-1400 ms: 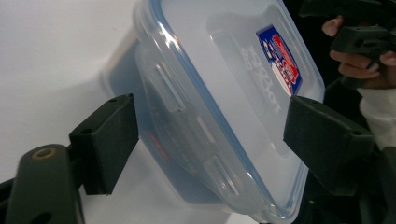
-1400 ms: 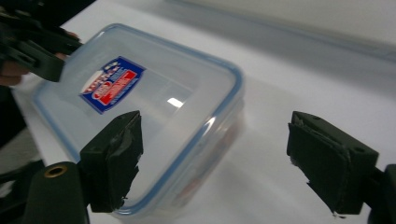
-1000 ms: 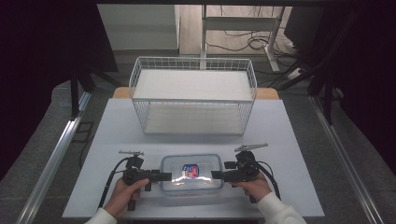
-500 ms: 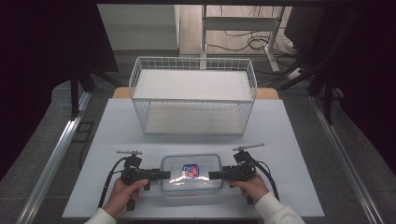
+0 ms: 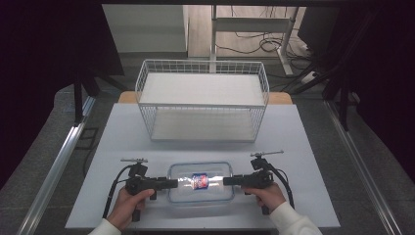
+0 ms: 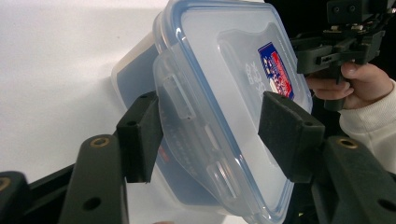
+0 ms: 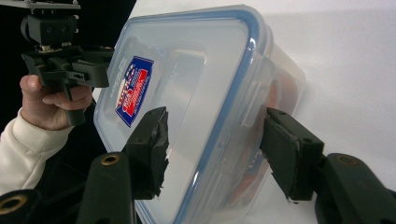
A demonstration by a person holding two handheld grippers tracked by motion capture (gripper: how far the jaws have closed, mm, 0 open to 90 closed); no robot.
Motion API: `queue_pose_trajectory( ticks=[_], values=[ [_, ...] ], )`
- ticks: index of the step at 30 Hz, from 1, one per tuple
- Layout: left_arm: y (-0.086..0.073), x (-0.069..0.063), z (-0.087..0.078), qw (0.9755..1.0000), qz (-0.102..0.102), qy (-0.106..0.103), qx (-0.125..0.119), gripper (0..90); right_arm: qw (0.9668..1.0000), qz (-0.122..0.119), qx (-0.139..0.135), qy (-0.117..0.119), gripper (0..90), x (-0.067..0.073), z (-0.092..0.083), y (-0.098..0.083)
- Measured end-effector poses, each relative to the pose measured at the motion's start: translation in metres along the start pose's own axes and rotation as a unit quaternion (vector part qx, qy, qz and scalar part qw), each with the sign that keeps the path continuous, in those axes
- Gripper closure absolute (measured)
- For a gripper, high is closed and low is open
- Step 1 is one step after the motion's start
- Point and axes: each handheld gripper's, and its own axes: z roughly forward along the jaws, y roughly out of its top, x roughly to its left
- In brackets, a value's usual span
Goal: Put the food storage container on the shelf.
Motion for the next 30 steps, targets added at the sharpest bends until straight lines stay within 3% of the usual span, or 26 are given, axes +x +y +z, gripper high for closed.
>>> queue_pose_trajectory(
  ticks=[5, 23, 30],
  values=[
    [-0.003, -0.004, -0.002, 1.0, 0.004, 0.004, -0.007, 42.1, 0.9999, 0.009, -0.009, -0.003, 45.1, 0.003, -0.002, -0.002],
    [-0.005, -0.013, -0.008, 0.9997, 0.005, 0.014, -0.018, 47.4, 0.9996, 0.007, -0.023, -0.015, 49.1, 0.014, -0.007, -0.008],
    [-0.003, -0.018, -0.011, 0.9994, 0.015, 0.022, -0.022, 48.3, 0.9994, -0.001, -0.027, -0.022, 49.8, 0.02, -0.008, -0.007]
  ],
)
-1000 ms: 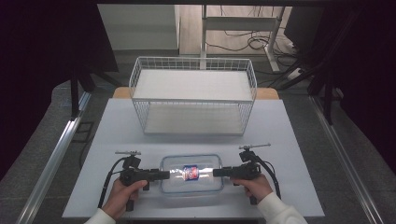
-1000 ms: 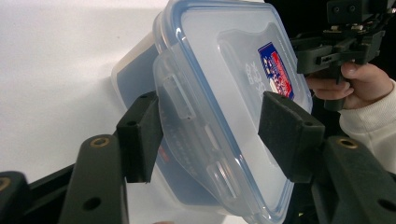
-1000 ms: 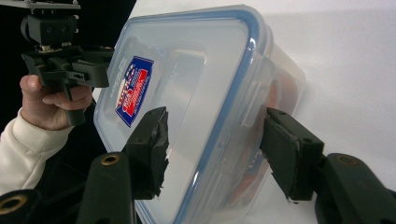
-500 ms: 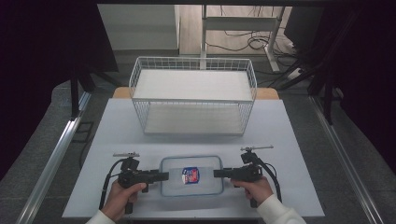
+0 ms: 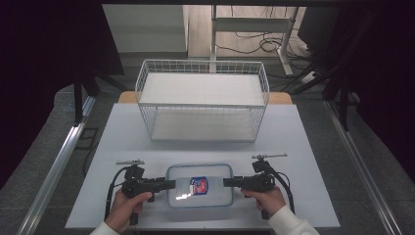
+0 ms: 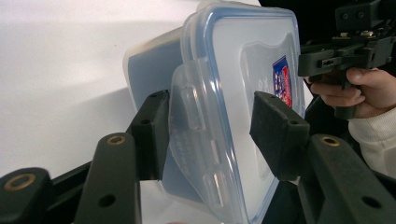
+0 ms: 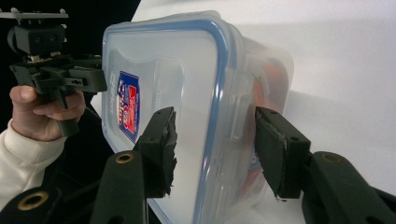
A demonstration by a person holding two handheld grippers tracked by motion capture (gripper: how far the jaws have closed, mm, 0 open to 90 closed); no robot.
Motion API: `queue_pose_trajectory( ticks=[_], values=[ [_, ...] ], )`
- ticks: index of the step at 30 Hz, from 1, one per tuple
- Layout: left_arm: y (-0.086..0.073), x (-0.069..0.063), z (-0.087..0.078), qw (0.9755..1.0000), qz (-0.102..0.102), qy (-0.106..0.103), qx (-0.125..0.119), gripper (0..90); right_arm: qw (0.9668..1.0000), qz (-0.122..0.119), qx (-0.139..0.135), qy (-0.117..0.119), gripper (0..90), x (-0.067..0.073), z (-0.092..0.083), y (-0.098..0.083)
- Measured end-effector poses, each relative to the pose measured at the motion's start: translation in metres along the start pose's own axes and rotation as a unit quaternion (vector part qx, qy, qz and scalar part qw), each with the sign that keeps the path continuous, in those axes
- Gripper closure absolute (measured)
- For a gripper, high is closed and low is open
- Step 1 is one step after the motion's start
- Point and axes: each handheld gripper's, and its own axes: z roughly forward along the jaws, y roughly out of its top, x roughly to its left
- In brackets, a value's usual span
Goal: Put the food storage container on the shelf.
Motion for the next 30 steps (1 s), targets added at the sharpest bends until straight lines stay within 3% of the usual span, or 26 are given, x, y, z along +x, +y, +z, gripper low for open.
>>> queue_pose_trajectory(
  ticks=[30],
  values=[
    [0.015, -0.006, -0.004, 0.9999, 0.012, 0.008, -0.009, 49.1, 0.9998, -0.007, -0.021, -0.005, 49.9, 0.006, -0.004, 0.008]
  ],
)
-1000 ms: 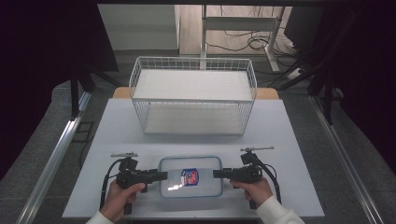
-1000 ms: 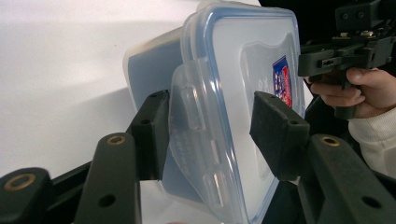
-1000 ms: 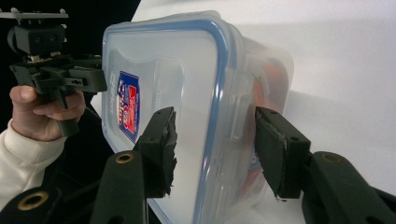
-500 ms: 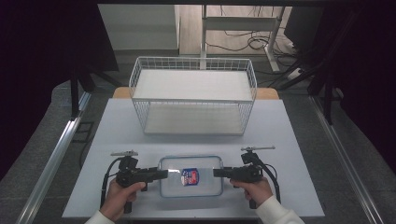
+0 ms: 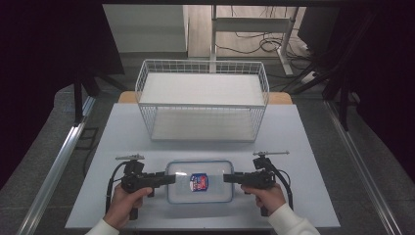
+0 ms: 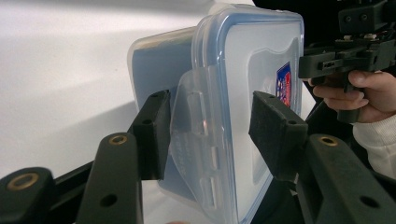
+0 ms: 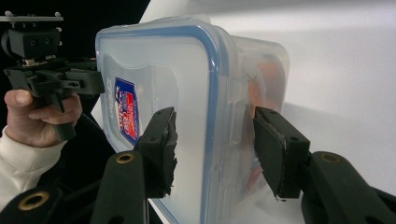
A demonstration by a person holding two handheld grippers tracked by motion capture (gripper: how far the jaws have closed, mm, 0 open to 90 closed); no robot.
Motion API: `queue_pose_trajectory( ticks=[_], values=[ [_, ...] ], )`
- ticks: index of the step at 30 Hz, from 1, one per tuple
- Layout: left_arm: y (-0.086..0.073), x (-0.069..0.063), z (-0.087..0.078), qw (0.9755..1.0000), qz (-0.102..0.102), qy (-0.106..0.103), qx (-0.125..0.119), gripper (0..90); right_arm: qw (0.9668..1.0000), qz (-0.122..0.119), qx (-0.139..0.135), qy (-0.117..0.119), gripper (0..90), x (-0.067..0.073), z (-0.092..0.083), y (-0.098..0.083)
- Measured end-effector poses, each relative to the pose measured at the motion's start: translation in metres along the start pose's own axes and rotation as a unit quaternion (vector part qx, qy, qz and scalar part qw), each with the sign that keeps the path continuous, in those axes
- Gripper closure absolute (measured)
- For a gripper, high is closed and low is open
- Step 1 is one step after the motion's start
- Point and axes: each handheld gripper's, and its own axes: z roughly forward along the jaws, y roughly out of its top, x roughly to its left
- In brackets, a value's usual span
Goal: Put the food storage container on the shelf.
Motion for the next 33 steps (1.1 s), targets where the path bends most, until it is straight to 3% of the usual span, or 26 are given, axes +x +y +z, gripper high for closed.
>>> queue_pose_trajectory(
  ticks=[20, 33],
  values=[
    [0.023, 0.009, 0.004, 0.9999, 0.007, -0.006, -0.006, 49.4, 0.9999, -0.008, -0.014, -0.005, 49.9, -0.002, 0.001, 0.02],
    [0.05, 0.019, 0.009, 0.9998, 0.011, -0.008, -0.013, 49.4, 0.9993, -0.024, -0.026, -0.01, 50.0, -0.008, 0.003, 0.048]
  ],
)
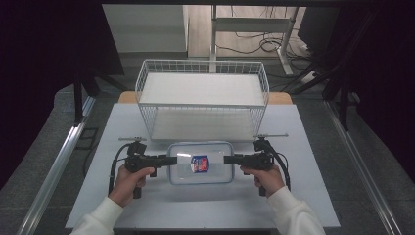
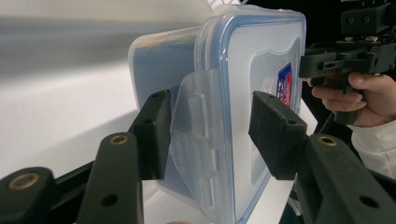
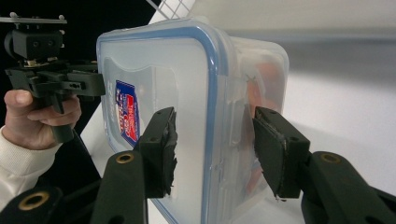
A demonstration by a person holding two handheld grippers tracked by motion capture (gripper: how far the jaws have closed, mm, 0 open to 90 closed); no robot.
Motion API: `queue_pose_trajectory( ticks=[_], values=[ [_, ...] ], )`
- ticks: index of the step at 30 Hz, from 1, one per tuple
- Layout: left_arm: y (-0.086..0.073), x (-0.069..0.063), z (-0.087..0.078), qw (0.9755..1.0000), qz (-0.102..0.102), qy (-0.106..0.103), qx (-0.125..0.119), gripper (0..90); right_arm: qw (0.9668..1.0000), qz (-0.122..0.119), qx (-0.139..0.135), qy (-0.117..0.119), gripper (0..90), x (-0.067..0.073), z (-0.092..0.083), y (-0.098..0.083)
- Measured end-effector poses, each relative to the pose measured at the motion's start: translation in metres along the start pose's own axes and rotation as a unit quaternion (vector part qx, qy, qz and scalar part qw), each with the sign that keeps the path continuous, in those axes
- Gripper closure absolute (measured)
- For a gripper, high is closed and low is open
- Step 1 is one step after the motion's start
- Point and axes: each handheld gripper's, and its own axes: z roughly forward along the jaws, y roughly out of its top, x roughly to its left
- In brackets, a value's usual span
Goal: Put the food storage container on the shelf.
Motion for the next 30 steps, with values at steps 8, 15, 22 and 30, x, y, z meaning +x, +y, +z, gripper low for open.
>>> queue_pose_trajectory(
  ticks=[8, 15, 22, 30],
  values=[
    [0.024, 0.014, 0.005, 1.0, 0.006, -0.001, -0.001, 49.4, 1.0, -0.007, -0.006, -0.003, 49.9, -0.007, 0.008, 0.021],
    [0.042, 0.028, 0.018, 0.9999, 0.012, -0.004, -0.004, 49.4, 0.9998, 0.0, -0.021, -0.005, 49.8, -0.022, 0.014, 0.035],
    [0.051, 0.045, 0.033, 0.9999, 0.01, -0.008, -0.004, 49.4, 0.9993, -0.001, -0.037, -0.012, 49.6, -0.038, 0.023, 0.044],
    [0.051, 0.058, 0.042, 0.9999, -0.002, -0.006, -0.009, 49.4, 0.999, 0.009, -0.039, -0.019, 49.1, -0.051, 0.035, 0.045]
  ],
)
